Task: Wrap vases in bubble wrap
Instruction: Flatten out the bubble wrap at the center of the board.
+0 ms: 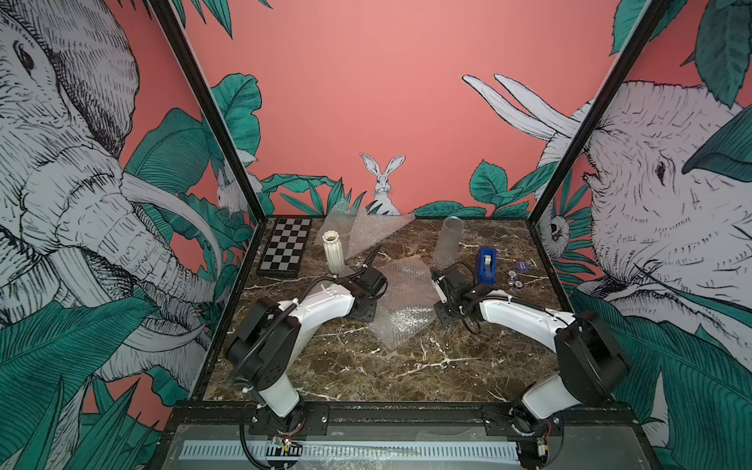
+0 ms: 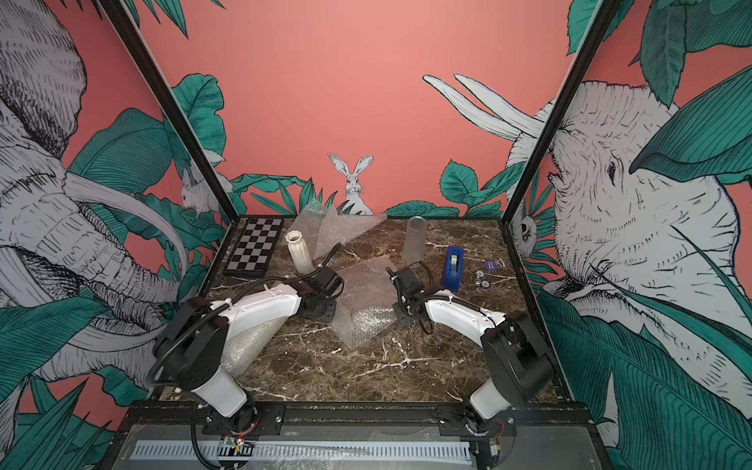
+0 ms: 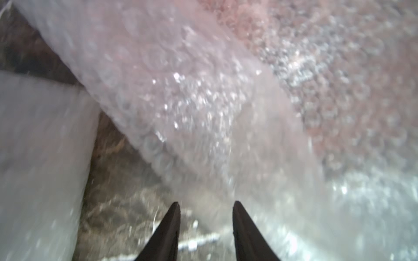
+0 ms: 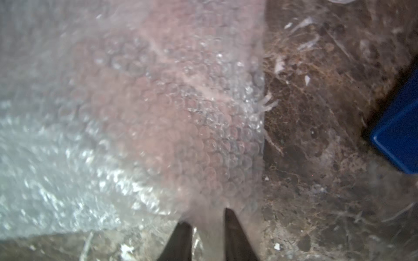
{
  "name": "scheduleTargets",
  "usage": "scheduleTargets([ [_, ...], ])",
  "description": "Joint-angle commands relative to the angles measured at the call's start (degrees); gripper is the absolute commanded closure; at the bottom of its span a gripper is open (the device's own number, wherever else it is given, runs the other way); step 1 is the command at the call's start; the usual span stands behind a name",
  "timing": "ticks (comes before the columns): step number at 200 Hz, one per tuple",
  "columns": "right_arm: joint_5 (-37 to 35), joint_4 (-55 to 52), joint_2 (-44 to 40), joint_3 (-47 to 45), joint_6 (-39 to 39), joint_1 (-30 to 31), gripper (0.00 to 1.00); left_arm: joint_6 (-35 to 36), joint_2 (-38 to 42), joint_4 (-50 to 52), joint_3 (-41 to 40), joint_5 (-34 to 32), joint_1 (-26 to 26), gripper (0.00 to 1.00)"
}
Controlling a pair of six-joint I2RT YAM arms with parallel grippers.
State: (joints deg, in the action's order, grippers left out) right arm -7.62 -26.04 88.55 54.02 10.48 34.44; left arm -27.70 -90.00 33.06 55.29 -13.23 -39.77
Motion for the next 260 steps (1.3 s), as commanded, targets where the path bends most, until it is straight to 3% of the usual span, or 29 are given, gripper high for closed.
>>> scheduleTargets([
  [1,-4.09,-3.82,-1.45,1.23,-1.73,-2.29,0.56,-2.39,13.83,1.08,-3.47,-2.31,-0.86,0.57],
  [28,-3.63,-3.91,-2.98,1.45,-1.6,-4.2,0.53,-0.49,26.73,3.7,-4.49,-4.7,-1.99,0.52],
  [47,-0.18,-3.5,-4.46,1.73,-0.05,-4.03,0.52,2.79,28.87,4.21,-1.52,-6.58,-1.4,0.42],
  [83,5.77,1.87,-5.97,-0.21,7.94,1.49,0.49,6.79,13.83,2.21,10.96,2.91,2.64,0.4],
  [105,5.68,2.51,-3.49,-0.27,12.27,5.98,0.47,8.15,4.27,2.17,17.49,4.43,2.77,0.38],
  [135,8.21,7.92,0.14,-3.14,14.69,6.54,0.47,9.37,-6.03,8.6,25.51,3.15,2.85,0.39],
  [165,6.21,7.36,1.88,-1.37,11.39,5.75,0.46,7.78,-3.02,2.9,18.49,5.1,2.68,0.38],
  [189,6.36,6.37,6.13,1.79,9.74,3.63,0.46,6.85,-5.09,7.06,18.0,5.83,2.6,0.4],
  [222,5.73,4.42,10.31,4.88,8.4,-1.16,0.46,5.05,-1.81,4.6,10.48,8.4,2.1,0.41],
  [260,5.69,2.31,13.89,8.99,5.73,-5.53,0.47,2.56,2.85,5.95,5.25,10.23,-3.95,0.42],
])
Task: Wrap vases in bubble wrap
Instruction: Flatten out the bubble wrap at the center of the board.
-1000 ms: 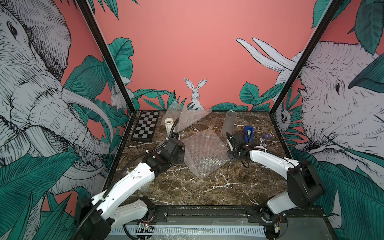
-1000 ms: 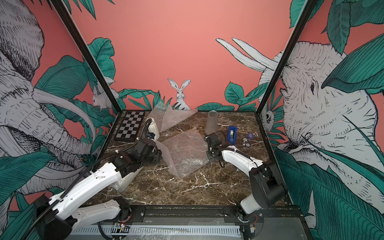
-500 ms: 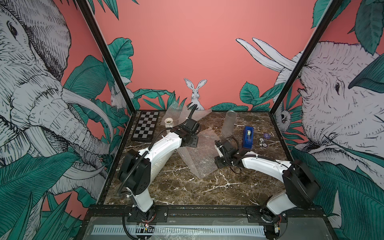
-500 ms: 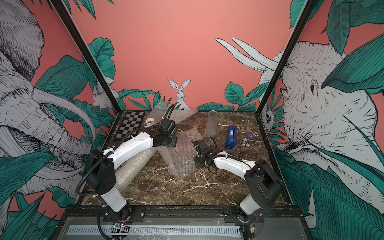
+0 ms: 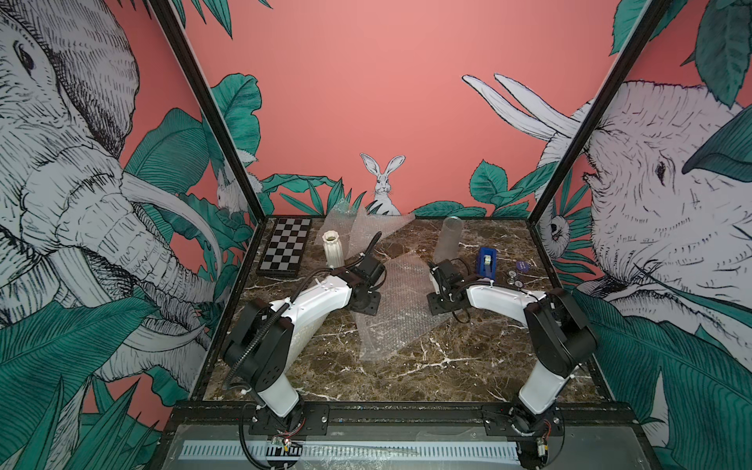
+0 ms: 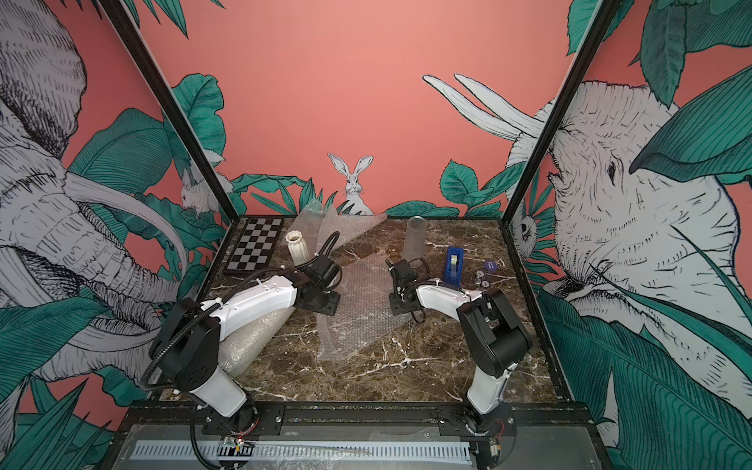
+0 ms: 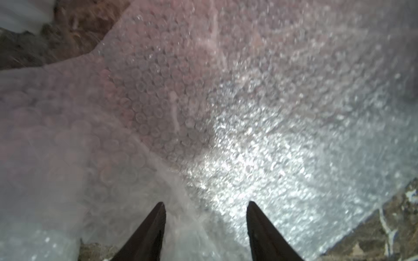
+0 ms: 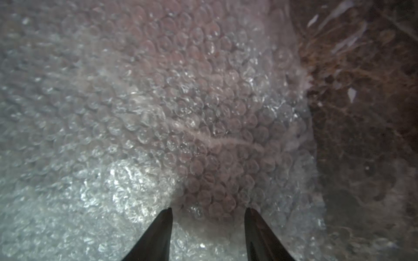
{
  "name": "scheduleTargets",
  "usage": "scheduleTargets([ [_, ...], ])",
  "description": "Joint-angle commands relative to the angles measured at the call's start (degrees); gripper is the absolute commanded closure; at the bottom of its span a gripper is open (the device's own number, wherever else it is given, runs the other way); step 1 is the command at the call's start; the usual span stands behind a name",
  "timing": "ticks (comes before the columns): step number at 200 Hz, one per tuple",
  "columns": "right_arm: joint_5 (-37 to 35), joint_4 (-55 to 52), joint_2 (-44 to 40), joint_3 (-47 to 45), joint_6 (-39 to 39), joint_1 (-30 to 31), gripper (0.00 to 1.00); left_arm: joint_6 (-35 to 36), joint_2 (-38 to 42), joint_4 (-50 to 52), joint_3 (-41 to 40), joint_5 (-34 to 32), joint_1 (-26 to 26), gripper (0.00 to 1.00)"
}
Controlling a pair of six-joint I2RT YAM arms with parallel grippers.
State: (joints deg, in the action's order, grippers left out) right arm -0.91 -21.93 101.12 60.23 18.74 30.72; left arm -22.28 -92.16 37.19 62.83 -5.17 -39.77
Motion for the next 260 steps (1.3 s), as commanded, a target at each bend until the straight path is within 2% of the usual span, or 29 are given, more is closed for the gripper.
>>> scheduleTargets([
  [1,-1.02,-1.84,1.34,2.92,-2.6,-1.94,0.47,-3.03,5.08,1.87,-2.41,2.17,-4.15,0.42],
  [29,-2.24,-2.17,2.98,5.75,-5.09,-3.49,0.47,-6.87,8.0,2.28,-8.39,2.92,-7.82,0.43],
  [55,-2.8,-2.37,1.04,6.53,-7.44,-3.58,0.46,-8.13,13.38,1.6,-10.88,2.25,-10.6,0.43],
  [83,-0.96,-2.24,-4.89,3.27,-5.8,-3.3,0.45,-5.94,18.01,-1.08,-9.81,-1.29,-9.34,0.37],
  [116,-1.36,-3.38,-13.71,-5.02,0.34,-2.11,0.44,-0.92,9.1,-3.27,-4.21,1.07,-2.25,0.35],
  [135,0.27,-2.84,-16.1,-9.58,3.65,-1.07,0.44,1.31,1.3,-2.9,0.23,1.68,-0.75,0.35],
  [146,1.26,-2.29,-16.22,-11.2,4.98,-0.54,0.44,1.71,-2.35,-2.62,1.68,2.96,1.8,0.36],
  [183,2.99,1.55,-11.21,-11.48,6.06,-0.31,0.45,1.44,-5.63,-3.63,-0.08,3.5,2.17,0.36],
  [232,2.1,-0.21,-0.06,-0.8,1.82,-0.28,0.48,-3.87,2.61,-4.75,-11.15,2.94,-0.04,0.36],
  [260,-0.62,-1.68,4.35,4.8,-2.28,-0.53,0.47,-8.55,6.7,-4.49,-16.71,1.37,-6.25,0.37],
])
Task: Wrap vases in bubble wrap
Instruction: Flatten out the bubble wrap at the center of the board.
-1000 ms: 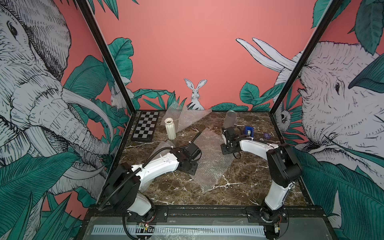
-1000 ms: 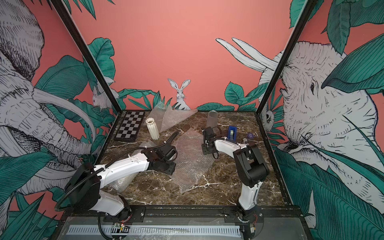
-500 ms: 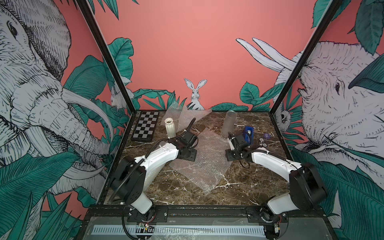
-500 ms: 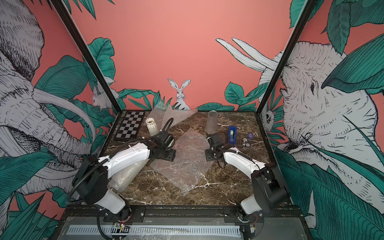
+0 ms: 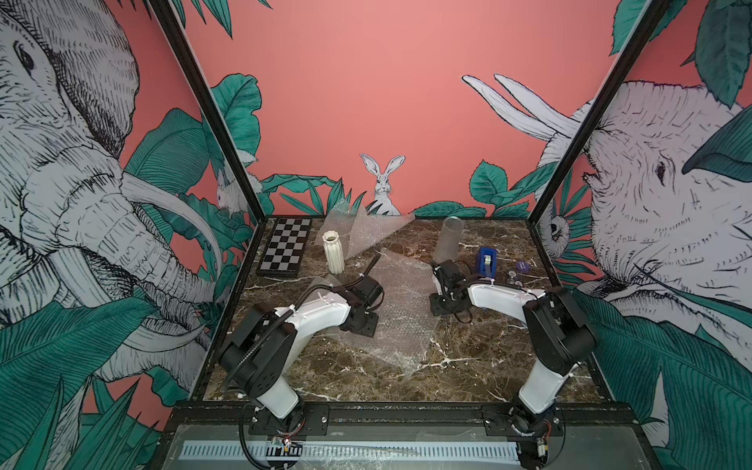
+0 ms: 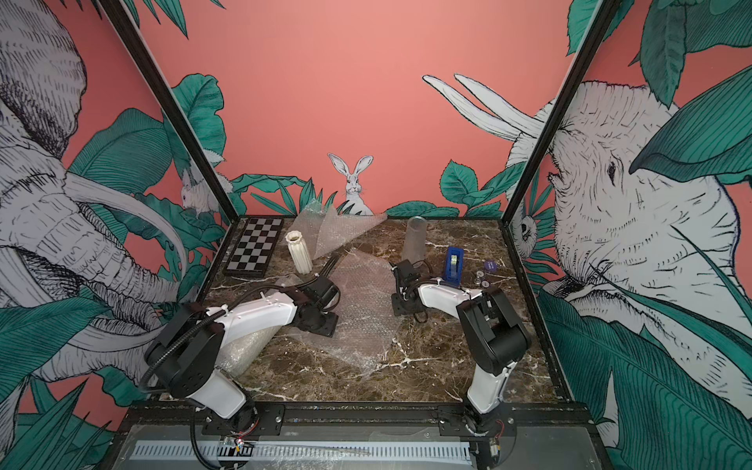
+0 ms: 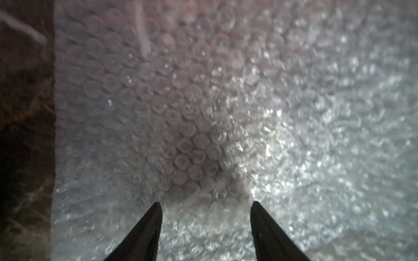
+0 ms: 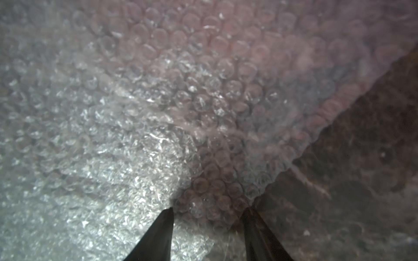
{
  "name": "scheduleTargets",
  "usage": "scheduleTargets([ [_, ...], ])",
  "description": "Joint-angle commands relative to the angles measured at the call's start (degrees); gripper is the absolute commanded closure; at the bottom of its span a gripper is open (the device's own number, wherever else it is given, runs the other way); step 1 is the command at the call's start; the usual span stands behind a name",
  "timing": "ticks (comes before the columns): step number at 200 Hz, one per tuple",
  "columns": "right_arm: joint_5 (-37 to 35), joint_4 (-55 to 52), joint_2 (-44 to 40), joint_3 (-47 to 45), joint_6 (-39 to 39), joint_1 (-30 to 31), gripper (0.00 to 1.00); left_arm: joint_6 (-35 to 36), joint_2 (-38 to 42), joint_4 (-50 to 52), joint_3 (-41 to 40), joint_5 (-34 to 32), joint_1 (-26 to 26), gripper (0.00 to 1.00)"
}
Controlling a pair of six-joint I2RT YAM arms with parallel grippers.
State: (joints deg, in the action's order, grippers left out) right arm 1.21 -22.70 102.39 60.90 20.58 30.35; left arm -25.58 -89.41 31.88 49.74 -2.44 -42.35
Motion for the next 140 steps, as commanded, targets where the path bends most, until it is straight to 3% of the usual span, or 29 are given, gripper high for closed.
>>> scheduleTargets([
  [1,-2.86,-0.93,3.26,4.26,-4.17,-0.18,0.47,-5.43,4.01,0.82,-3.82,-1.44,-3.86,0.37],
  [40,-3.2,-2.69,8.75,12.55,-8.23,-0.63,0.45,-12.25,8.87,-6.48,-9.93,0.19,-8.79,0.36],
  [70,-2.87,-3.06,8.69,16.86,-9.9,-1.34,0.41,-11.37,7.61,-9.95,-7.21,1.64,-9.07,0.36],
  [106,-0.97,-1.58,0.41,14.63,-12.71,-2.33,0.35,-10.25,7.0,-13.21,-4.88,3.52,-9.07,0.35],
  [140,-0.65,6.6,-13.52,4.13,-14.41,-3.99,0.25,-9.07,11.23,-13.7,-4.73,2.65,-9.07,0.32],
])
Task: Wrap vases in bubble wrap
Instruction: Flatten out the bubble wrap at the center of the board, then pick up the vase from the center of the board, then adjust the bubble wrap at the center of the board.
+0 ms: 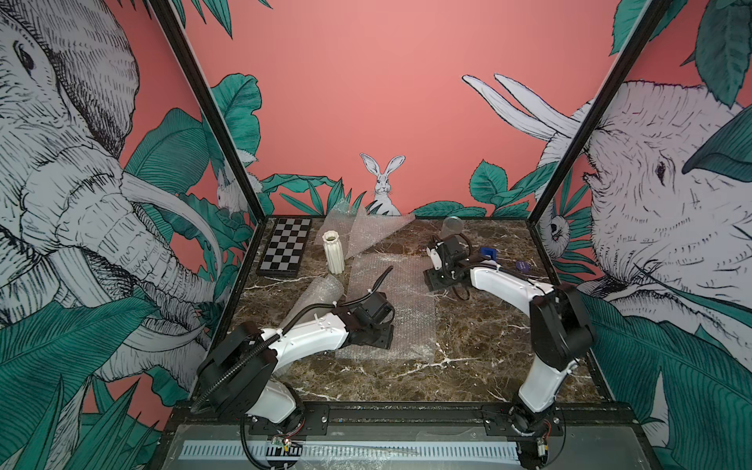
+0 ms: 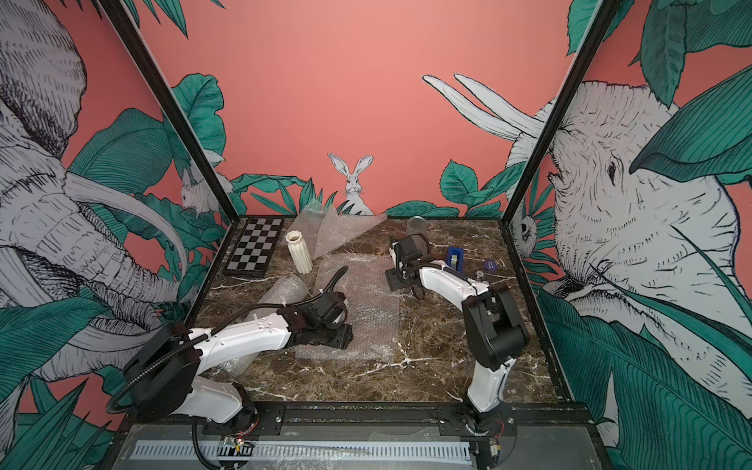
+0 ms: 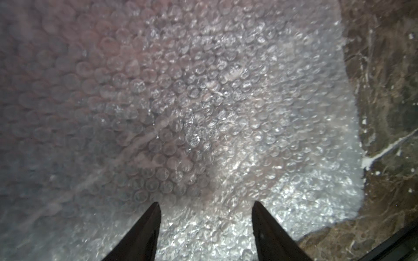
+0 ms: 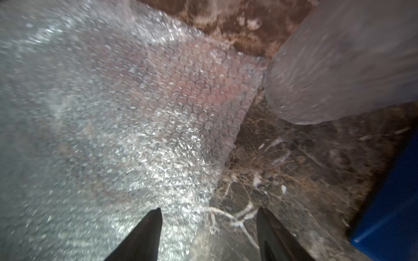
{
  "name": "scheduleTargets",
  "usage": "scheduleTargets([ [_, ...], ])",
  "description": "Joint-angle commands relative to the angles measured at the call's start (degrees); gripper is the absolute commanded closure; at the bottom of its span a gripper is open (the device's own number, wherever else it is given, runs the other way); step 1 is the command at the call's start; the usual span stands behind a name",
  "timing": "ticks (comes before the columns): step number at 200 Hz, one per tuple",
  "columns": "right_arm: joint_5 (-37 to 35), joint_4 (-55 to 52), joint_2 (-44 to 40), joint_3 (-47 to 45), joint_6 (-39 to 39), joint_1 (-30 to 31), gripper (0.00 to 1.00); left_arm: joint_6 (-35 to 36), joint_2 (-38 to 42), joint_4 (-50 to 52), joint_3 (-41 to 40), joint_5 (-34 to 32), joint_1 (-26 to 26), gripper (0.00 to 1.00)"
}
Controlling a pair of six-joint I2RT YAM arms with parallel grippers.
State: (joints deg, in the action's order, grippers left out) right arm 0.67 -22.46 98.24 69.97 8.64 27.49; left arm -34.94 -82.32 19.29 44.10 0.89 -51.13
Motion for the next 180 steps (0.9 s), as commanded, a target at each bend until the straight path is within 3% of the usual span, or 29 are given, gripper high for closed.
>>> scheduleTargets([
  [1,-0.3,6.72,-9.73,-5.16,-2.57,-1.12,0.24,0.39,4.39,-1.01,0.95,-0.78,-0.28,0.32],
  [27,-4.89,17.09,-16.28,-12.4,-4.58,-3.01,0.11,4.14,9.65,0.73,1.82,-4.72,1.14,0.28],
  [54,-6.07,28.77,-17.57,-17.14,-6.69,-5.57,0.01,8.04,15.49,1.58,2.39,-7.45,5.45,0.21],
  [79,-3.76,38.87,-15.49,-19.09,-8.57,-7.37,0.01,11.04,21.01,1.63,2.27,-10.03,9.74,0.15],
  [109,2.21,52.55,-10.45,-20.61,-11.23,-9.01,0.01,15.77,25.05,1.72,2.36,-14.22,10.11,0.09],
  [148,6.53,58.1,-2.3,-17.42,-8.97,-10.93,0.01,17.54,28.39,2.54,0.01,-19.25,10.18,0.05],
  [180,6.72,60.57,2.29,-15.25,-7.69,-11.88,0.01,17.71,30.84,0.72,-2.06,-18.56,10.18,0.01],
])
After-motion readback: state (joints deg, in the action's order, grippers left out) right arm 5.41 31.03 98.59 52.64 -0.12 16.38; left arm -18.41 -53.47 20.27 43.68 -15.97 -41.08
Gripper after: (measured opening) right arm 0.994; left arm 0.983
